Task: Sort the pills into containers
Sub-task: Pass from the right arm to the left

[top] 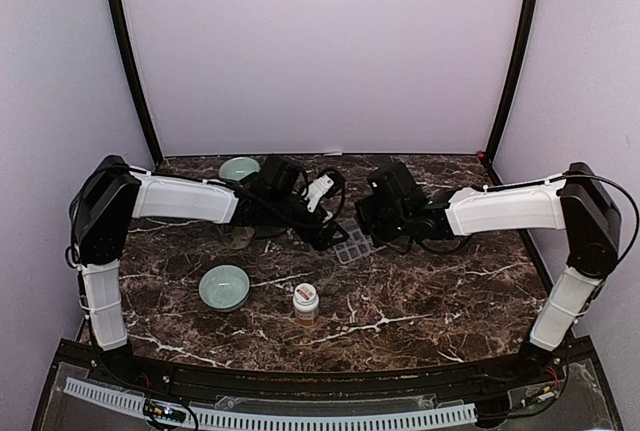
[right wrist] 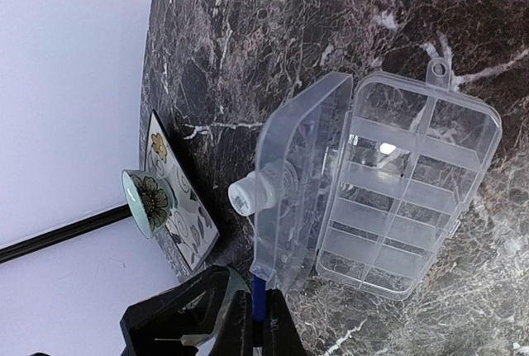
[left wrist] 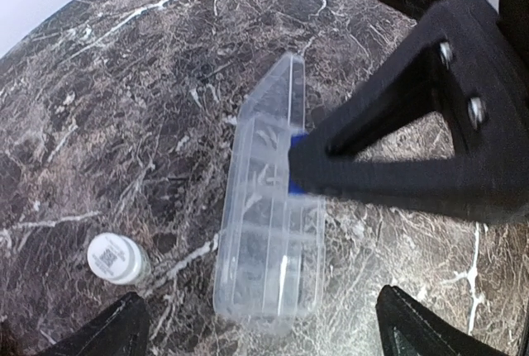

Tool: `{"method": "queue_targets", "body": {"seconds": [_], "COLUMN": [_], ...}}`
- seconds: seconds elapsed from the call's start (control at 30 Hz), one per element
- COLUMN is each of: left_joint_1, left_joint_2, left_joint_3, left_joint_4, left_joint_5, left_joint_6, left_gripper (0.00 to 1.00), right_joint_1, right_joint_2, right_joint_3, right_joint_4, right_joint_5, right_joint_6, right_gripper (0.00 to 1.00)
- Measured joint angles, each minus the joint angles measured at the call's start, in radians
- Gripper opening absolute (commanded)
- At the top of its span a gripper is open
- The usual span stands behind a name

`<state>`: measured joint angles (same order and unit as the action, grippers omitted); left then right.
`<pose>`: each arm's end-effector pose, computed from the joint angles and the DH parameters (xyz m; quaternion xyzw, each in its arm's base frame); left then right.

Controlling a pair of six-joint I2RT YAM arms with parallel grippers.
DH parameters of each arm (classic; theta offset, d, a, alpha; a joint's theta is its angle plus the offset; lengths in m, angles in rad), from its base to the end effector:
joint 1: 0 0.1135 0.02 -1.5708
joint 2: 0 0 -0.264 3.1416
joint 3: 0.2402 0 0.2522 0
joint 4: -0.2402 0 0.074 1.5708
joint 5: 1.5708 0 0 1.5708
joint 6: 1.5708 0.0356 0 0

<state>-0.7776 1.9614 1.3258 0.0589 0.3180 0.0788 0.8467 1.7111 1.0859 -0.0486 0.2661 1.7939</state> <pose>0.3083 -0.3192 0.2017 0.4291 0.7582 -0.2919 0.3947 0.2557 0.2750 0.2126 0.4585 0.7686 0.3867 0.2223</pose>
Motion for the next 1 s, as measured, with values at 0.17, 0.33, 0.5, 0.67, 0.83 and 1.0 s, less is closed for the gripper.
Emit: {"method": "queue_targets", "body": {"seconds": [0.17,0.33,0.5,0.67,0.83,1.0], "left_joint_1": [-0.01,-0.013,-0.013,-0.013,-0.013,-0.019], "left_joint_2": [0.034,0.06,0.065,0.065,0.066,0.066], "left_joint_3": [0.047,0.052,0.052,0.052,0.052,0.052], "left_joint_4": [0.0,-0.002,-0.004,-0.003,-0.005,-0.005], "left_joint_5": [-0.026,-0.042,-0.053,-0.051,-0.036,-0.013], "left_joint_6": [0.016,0.032,0.043,0.047,0.053,0.064], "left_gripper": [0.93,0.73,0.59,0.44,0.18,0.06], "right_joint_1": [0.016,0.028,0.032,0.037,0.038,0.038], "right_joint_2": [0.023,0.034,0.036,0.036,0.036,0.036], "right_joint_3": [0.016,0.018,0.019,0.025,0.029,0.034], "right_joint_4": [0.003,0.003,0.003,0.003,0.004,0.0], "right_joint_5": [-0.02,-0.038,-0.043,-0.046,-0.045,-0.045], "right_joint_6": [0.001,0.008,0.014,0.014,0.014,0.013], "right_gripper": [0.0,0.0,0.0,0.0,0.0,0.0]}}
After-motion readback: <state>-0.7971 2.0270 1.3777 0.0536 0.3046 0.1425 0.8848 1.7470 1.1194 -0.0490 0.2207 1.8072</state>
